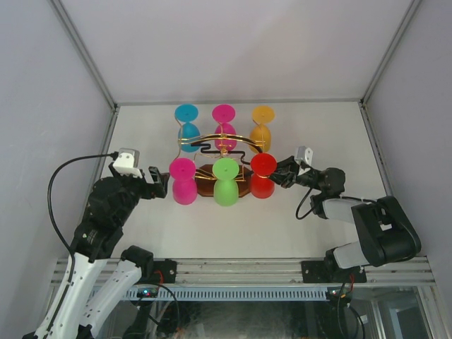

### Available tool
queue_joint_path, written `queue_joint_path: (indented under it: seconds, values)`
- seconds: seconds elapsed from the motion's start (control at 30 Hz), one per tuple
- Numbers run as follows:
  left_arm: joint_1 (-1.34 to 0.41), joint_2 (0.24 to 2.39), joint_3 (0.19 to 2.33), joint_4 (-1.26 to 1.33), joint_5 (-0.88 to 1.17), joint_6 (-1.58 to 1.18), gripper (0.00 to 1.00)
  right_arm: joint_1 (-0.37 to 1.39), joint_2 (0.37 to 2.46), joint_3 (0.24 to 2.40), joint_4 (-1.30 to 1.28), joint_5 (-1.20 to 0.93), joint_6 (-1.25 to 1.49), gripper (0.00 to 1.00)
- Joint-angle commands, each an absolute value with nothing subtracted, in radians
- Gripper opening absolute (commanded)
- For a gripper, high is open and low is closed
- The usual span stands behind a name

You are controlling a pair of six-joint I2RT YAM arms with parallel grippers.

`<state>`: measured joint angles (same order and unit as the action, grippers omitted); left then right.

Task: Place the wine glass upside down on the wine glass rack
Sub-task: Turn the wine glass upside down at the wine rack.

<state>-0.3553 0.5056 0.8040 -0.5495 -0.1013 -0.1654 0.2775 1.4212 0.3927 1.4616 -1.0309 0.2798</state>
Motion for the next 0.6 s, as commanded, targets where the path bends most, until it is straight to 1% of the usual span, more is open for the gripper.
queue_joint_path:
  seconds: [0.0, 0.57]
  values:
    - [-0.349, 0.517, 0.81, -0.527, -0.082, -0.173, 0.91, 0.291, 1.401, 0.416, 1.423, -1.115, 0.301, 0.03]
    - [-0.35, 0.516, 0.811, -0.529, -0.083, -0.176, 0.91, 0.319, 1.389, 0.427, 1.387, -1.095, 0.284, 0.1]
